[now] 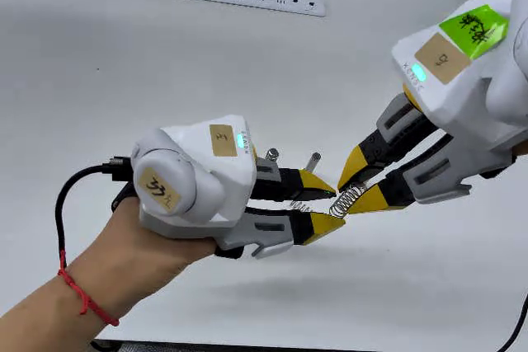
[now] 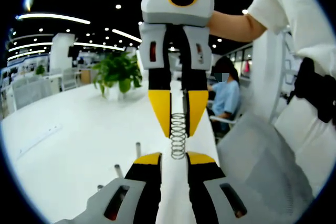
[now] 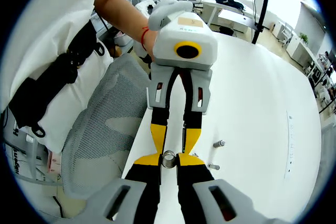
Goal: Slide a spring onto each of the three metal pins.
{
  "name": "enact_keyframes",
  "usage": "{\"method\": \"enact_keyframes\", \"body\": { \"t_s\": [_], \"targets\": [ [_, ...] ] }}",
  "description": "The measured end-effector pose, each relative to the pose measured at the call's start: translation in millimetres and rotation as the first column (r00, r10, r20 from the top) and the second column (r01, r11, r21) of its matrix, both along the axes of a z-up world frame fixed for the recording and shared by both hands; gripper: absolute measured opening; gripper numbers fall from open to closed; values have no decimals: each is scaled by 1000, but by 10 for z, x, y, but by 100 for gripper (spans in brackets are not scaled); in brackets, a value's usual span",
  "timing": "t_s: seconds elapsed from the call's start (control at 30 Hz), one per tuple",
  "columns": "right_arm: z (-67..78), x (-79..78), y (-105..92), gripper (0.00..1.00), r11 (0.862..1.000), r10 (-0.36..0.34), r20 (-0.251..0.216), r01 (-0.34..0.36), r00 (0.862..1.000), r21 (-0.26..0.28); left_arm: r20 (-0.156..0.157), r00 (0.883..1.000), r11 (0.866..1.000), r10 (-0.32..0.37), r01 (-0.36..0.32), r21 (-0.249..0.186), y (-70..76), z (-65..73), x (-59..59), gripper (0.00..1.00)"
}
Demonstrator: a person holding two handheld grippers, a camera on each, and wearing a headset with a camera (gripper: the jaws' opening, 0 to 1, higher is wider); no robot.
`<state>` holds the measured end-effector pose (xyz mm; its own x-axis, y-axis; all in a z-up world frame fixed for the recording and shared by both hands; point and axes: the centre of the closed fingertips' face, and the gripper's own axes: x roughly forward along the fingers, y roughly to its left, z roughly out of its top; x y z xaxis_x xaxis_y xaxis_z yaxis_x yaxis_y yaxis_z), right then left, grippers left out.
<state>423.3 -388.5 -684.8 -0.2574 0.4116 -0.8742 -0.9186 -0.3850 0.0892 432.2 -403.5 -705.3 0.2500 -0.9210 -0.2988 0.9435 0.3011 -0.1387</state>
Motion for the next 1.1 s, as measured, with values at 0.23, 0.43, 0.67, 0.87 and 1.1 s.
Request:
{"method": "enact_keyframes", "body": {
  "t_s": [0.23, 0.43, 0.67, 0.87, 1.1],
  "targets": [
    [38, 61, -8, 12, 1000, -24, 15, 23, 1000, 9, 1, 999, 999, 37, -37, 20, 162, -41, 23, 24],
    [71, 164, 2, 12, 998, -55, 33, 55, 998, 19, 4, 997, 996, 83, -83, 40, 354, -90, 67, 29],
    [66, 392, 12, 12, 993, -112, 64, 111, 992, 27, 12, 992, 990, 127, -127, 67, 555, -150, 118, 38],
    [12, 627, 24, 12, 983, -183, 108, 180, 977, 32, 21, 989, 984, 147, -148, 101, 696, -217, 173, 45],
    [-134, 873, 40, 12, 971, -240, 142, 239, 960, 25, 33, 985, 978, 170, -173, 118, 799, -243, 255, 55]
  ]
}}
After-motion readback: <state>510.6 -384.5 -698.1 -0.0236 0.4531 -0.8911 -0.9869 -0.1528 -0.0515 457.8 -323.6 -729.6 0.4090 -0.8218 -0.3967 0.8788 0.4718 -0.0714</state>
